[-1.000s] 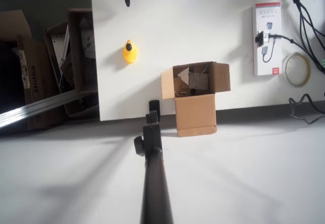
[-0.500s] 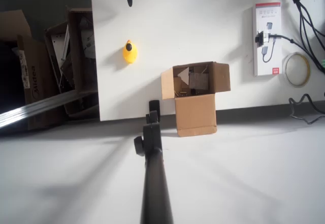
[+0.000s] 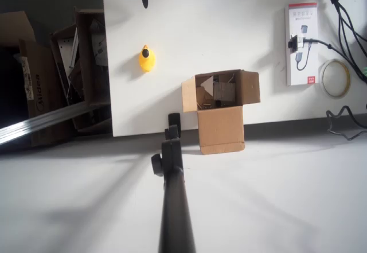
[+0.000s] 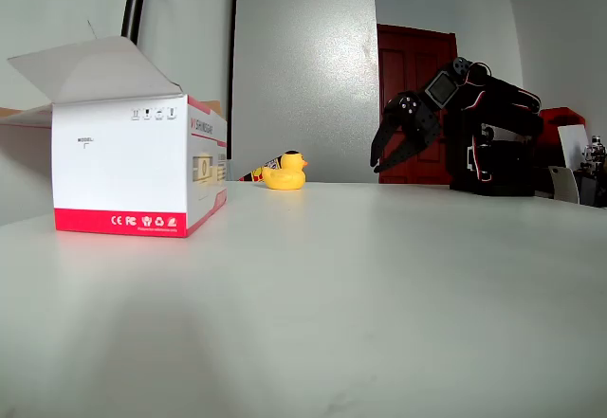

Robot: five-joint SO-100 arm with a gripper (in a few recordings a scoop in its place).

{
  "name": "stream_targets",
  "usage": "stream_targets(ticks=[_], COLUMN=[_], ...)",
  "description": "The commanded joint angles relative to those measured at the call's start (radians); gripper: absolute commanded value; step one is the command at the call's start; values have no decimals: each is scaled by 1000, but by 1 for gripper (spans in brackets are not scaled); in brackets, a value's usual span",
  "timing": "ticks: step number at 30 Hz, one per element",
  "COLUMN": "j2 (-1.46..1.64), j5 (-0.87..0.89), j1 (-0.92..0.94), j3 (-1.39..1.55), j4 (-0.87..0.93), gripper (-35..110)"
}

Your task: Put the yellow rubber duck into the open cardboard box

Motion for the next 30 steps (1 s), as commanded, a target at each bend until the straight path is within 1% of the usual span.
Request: stream_targets(ticks=[1,16,21,30], j2=[-3,-3,-3,-3], j5=[-6,-8,-35,-72], j1=[-8,-14,-41,-6], j3=[5,5,5,-52], j4=[3,3,3,20], gripper=[0,-1,-1,-1])
